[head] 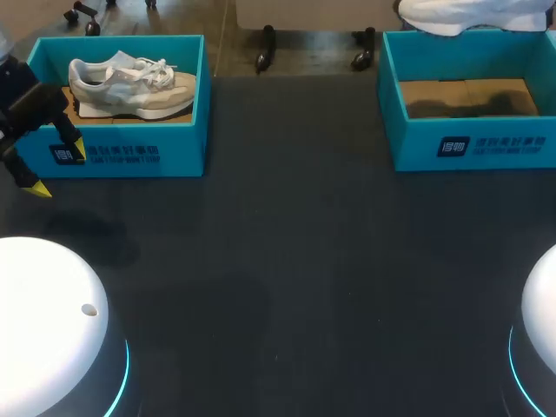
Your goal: Take the shoe out of the shoebox, open the shoe tongue, remove and reinsert the insole, then place the shoe into the shoebox
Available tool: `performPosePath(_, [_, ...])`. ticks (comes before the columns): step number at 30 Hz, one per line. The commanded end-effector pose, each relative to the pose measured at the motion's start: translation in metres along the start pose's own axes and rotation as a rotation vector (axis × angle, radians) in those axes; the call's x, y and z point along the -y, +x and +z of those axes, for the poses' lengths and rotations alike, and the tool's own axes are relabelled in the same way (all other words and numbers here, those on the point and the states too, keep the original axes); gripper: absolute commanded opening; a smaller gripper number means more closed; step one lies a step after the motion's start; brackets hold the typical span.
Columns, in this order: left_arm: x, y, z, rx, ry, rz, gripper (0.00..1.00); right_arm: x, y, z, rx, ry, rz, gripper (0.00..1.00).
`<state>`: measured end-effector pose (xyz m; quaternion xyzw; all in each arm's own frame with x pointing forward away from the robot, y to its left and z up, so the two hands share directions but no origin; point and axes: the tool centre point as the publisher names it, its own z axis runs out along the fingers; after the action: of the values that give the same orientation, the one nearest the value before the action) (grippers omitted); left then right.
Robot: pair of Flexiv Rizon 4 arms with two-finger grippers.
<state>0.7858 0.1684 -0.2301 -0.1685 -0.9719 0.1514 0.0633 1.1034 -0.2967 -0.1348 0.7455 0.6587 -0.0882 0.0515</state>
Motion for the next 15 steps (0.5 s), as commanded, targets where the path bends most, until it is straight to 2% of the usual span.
performPosePath(1, [-0.0002,0.0003,-0.0005,-0.002,-0.003,0.0,1.0,0.0144,-0.0031,0.0122,-0.024,-0.063,-0.005,0.0])
performPosePath(3, [-0.0002,0.0003,-0.0005,-0.002,-0.003,0.0,1.0,0.0158,-0.0051,0.0192,-0.007,-0.054,-0.011,0.0])
performPosePath(15, [-0.0002,0.0003,-0.0005,-0.002,-0.003,0.0,1.0,0.0158,-0.0051,0.0192,-0.007,-0.054,-0.011,0.0])
